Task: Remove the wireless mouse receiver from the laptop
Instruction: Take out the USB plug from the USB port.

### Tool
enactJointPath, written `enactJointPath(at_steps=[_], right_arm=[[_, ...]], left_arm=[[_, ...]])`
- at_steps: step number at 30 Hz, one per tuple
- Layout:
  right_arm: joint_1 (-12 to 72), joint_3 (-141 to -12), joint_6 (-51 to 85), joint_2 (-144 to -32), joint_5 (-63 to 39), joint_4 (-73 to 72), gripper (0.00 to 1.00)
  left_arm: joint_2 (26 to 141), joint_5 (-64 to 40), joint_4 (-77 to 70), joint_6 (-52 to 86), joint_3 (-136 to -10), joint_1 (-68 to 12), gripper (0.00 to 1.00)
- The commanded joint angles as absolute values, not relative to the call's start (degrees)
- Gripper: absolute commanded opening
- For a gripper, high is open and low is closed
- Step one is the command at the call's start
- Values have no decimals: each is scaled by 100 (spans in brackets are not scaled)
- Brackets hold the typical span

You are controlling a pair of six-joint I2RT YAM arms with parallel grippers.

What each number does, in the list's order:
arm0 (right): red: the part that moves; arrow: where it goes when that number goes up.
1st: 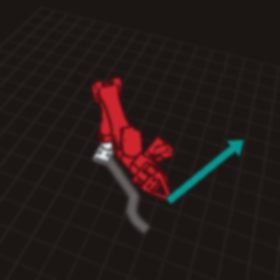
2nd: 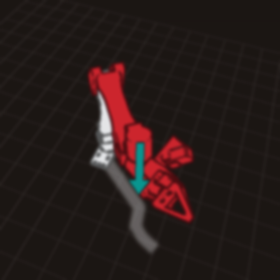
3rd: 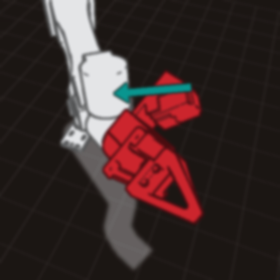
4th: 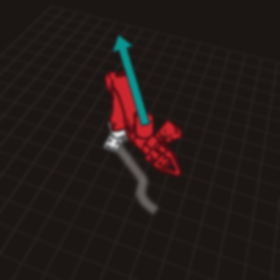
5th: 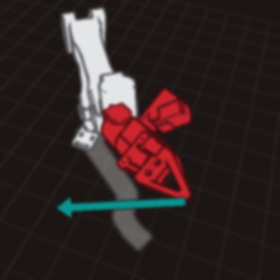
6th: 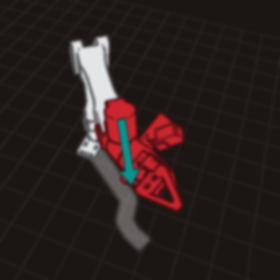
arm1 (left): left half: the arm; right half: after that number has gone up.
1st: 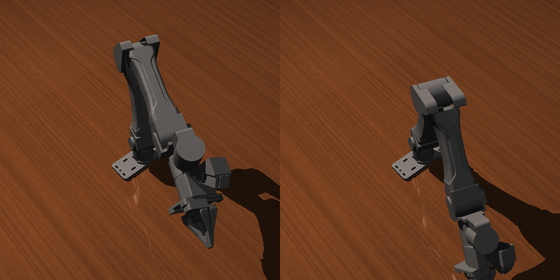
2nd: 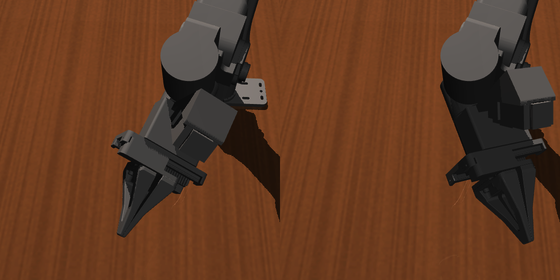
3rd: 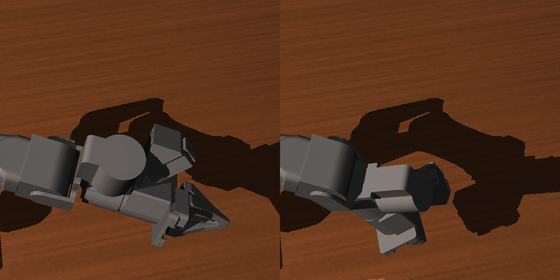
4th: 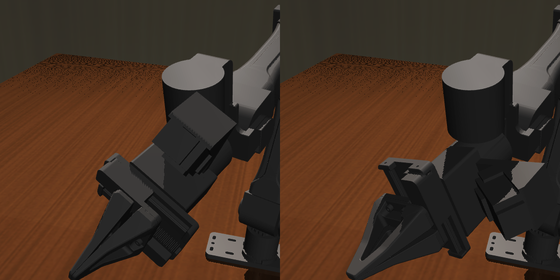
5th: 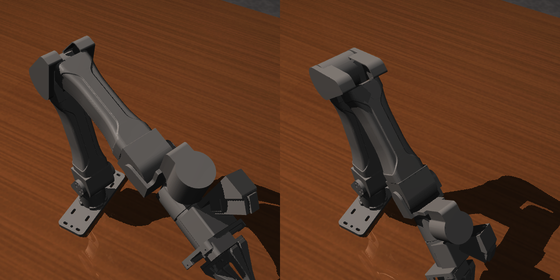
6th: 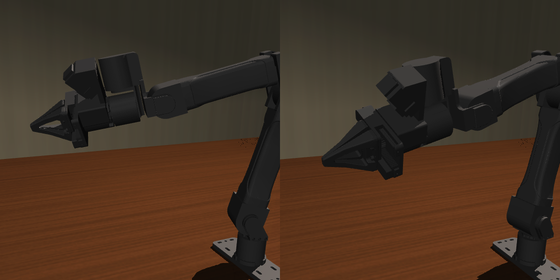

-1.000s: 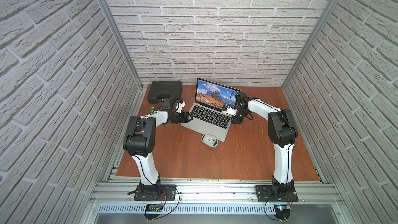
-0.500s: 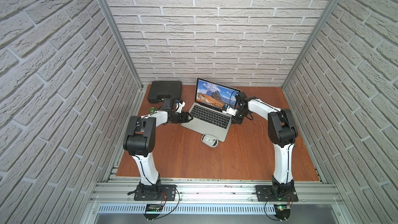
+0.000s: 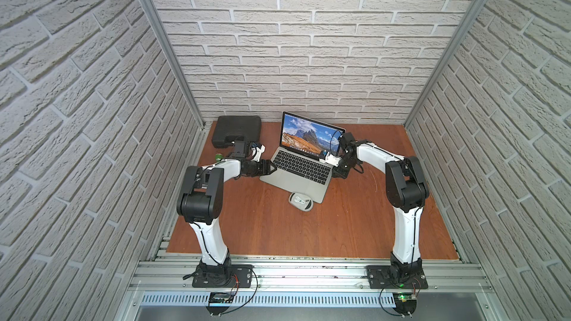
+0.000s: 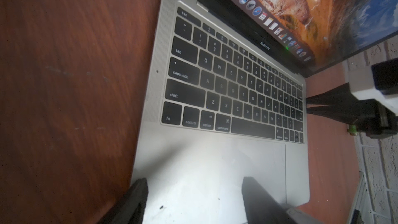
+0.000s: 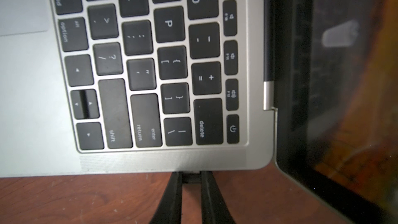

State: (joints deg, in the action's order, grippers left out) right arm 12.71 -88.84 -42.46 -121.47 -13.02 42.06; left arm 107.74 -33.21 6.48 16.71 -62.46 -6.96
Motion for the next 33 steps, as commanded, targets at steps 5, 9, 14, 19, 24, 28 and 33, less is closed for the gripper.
enactJointPath(at_steps=[5,9,14,19,24,28,33], right_arm=[[1109,-8363,-4374,-11769,-1359,4406,2],[1021,-8321,-4470,-11664,-1378,4495,2],[984,-8445,-4629,-11627,-1390,4785,2],[984,-8535,-4600,-11487,-1456,5044,2],[1226,-8452,-4343,-10608,-1850,5195,2],[1694,-8512,-4209,-10012,-2064,5559,2],[2494,-8933,-3951,-9722,-2153,6206,2]], left_arm=[[10781,-2971,809,1707,-5986,-598,74],[10750,-2988,824,1677,-5967,-598,74],[10725,-3050,843,1639,-5961,-598,74],[10489,-3296,866,1737,-5949,-606,73],[9723,-4133,731,2206,-5730,-605,72],[9080,-4910,44,3061,-5306,-631,70],[8454,-5800,-211,3829,-5125,-938,69]])
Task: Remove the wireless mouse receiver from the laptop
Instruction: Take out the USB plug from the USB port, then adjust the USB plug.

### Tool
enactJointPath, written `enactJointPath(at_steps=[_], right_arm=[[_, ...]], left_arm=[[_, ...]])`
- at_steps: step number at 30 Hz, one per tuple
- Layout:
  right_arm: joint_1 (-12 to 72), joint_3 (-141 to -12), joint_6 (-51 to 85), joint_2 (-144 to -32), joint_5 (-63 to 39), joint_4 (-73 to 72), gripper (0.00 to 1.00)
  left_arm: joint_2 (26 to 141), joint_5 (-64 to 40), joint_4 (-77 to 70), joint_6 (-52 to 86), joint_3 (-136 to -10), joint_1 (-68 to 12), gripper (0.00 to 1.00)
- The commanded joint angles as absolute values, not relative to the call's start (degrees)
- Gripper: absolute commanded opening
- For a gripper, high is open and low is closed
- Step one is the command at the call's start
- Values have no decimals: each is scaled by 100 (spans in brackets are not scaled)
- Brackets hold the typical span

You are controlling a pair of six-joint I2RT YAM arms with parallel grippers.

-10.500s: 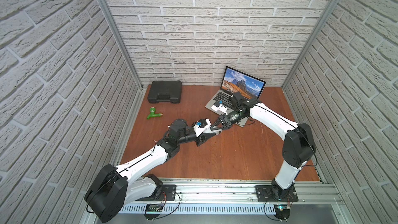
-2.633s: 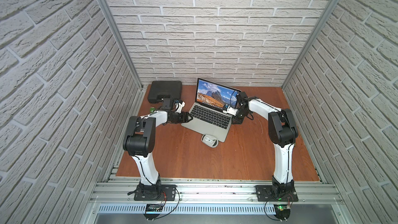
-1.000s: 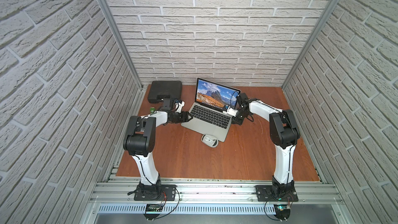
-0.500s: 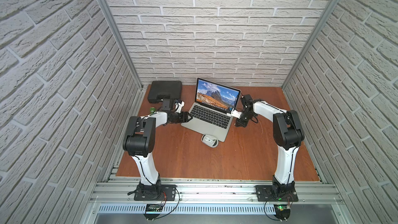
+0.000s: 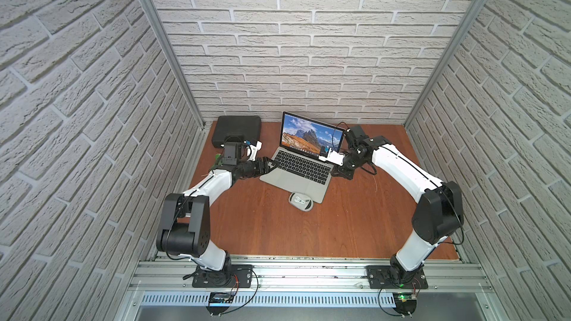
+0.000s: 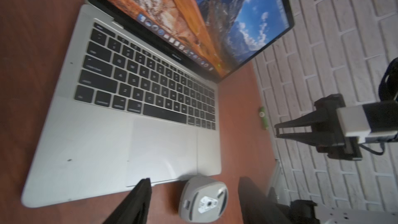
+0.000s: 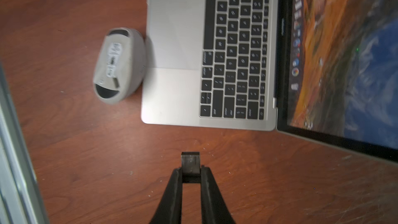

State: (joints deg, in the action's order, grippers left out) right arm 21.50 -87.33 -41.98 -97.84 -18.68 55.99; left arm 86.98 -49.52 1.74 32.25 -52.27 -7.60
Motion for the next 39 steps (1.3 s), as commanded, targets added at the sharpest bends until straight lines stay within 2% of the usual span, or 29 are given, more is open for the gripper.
enactJointPath(at_steps=[1,6,15,30,39], right_arm=[[2623,-9013,-3910,-9690,-2256,6289,2],[3206,-9090,-3680,-9425,-2557,6452,2],[3634,-9530,-3537,-9218,-2536,6913,2],[3788,-9568,-3767,-9000,-1767,6990,2],[3797,-9550,-3842,-8969,-1775,6889,2]], left_arm=[[8348,-5898,-218,3949,-5108,-992,68],[7885,-6210,-962,5050,-4818,-1239,62],[7954,-6338,-1808,5908,-4700,-2246,62],[8076,-6408,-2114,6476,-4699,-2960,59],[8221,-6386,-2076,6412,-4724,-3165,54]])
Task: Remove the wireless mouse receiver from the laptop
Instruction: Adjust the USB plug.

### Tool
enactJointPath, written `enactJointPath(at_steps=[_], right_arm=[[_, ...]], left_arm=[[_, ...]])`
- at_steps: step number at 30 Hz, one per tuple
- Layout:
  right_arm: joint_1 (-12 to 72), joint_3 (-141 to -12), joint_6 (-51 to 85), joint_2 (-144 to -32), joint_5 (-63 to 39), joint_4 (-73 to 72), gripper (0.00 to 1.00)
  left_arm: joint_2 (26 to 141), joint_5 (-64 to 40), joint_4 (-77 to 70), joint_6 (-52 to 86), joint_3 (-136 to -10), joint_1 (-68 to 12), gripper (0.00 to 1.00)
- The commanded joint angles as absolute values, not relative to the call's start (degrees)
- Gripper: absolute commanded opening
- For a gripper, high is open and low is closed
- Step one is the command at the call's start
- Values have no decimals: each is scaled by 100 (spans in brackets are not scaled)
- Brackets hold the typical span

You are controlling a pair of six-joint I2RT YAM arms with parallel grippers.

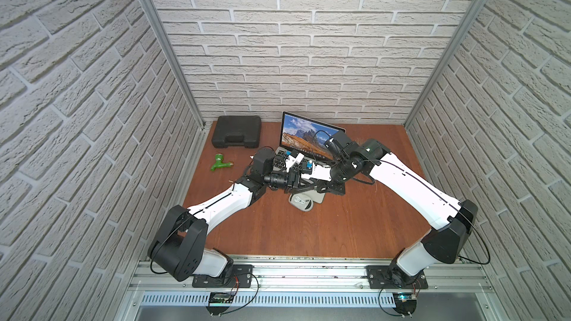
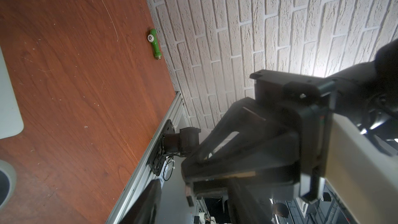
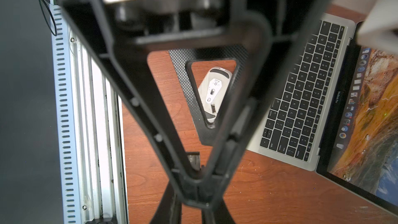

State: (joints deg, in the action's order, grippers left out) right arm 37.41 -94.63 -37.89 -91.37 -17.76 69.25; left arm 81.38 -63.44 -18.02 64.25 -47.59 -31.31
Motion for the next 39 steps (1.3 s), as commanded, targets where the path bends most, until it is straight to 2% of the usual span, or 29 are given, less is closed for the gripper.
enactJointPath(at_steps=[1,28,39], right_arm=[[3801,-9556,-3849,-8974,-1768,6890,2],[3848,-9535,-3832,-9202,-1405,6794,2],[3841,-9556,-3833,-9325,-1319,6811,2]], left_arm=[[8246,-6385,-2097,6400,-4732,-3180,53],[8289,-6372,-2254,6405,-4879,-3367,24],[8367,-6373,-2454,6486,-4902,-3409,19]])
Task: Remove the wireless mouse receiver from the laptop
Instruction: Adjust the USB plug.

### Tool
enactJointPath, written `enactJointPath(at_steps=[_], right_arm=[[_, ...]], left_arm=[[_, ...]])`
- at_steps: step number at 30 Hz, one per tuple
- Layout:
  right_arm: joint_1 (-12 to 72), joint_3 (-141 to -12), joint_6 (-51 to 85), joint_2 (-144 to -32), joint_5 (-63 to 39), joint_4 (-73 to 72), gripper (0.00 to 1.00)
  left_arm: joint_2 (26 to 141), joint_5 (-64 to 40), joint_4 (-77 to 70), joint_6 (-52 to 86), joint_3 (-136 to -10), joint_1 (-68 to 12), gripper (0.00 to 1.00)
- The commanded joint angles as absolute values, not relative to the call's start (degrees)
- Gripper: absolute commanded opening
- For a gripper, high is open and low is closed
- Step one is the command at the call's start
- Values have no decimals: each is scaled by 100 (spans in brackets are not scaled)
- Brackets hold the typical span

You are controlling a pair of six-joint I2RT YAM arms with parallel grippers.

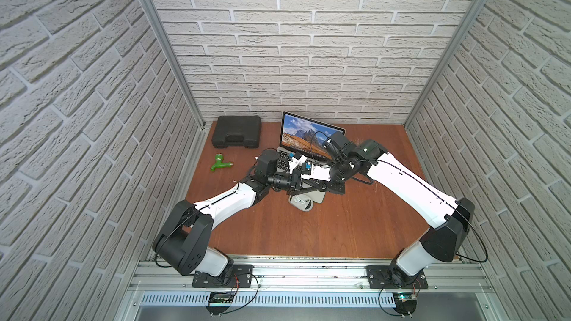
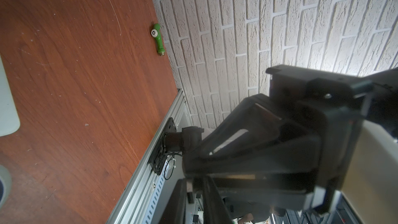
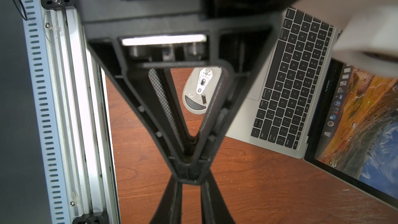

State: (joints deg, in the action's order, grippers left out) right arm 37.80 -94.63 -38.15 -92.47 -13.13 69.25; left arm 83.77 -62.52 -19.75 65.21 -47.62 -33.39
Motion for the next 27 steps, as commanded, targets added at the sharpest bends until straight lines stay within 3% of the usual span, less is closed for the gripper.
enactJointPath(at_steps=[1,15,19,20,27], right_arm=[[3841,-9554,-3834,-9333,-1310,6809,2],[3842,-9610,-3823,-9411,-1227,6915,2],[3850,-9571,-3816,-9400,-1204,6915,3],[3850,-9572,-3806,-9383,-1195,6925,5],[3849,-9395,-3800,-8666,-1182,6779,54]], left_arm=[[8370,-6386,-2460,6494,-4896,-3410,18],[8356,-6329,-2284,6320,-4880,-3410,9],[8372,-6311,-2236,6286,-4898,-3410,0],[8374,-6304,-2218,6274,-4896,-3406,0],[8328,-6272,-2181,6196,-4854,-3286,0]])
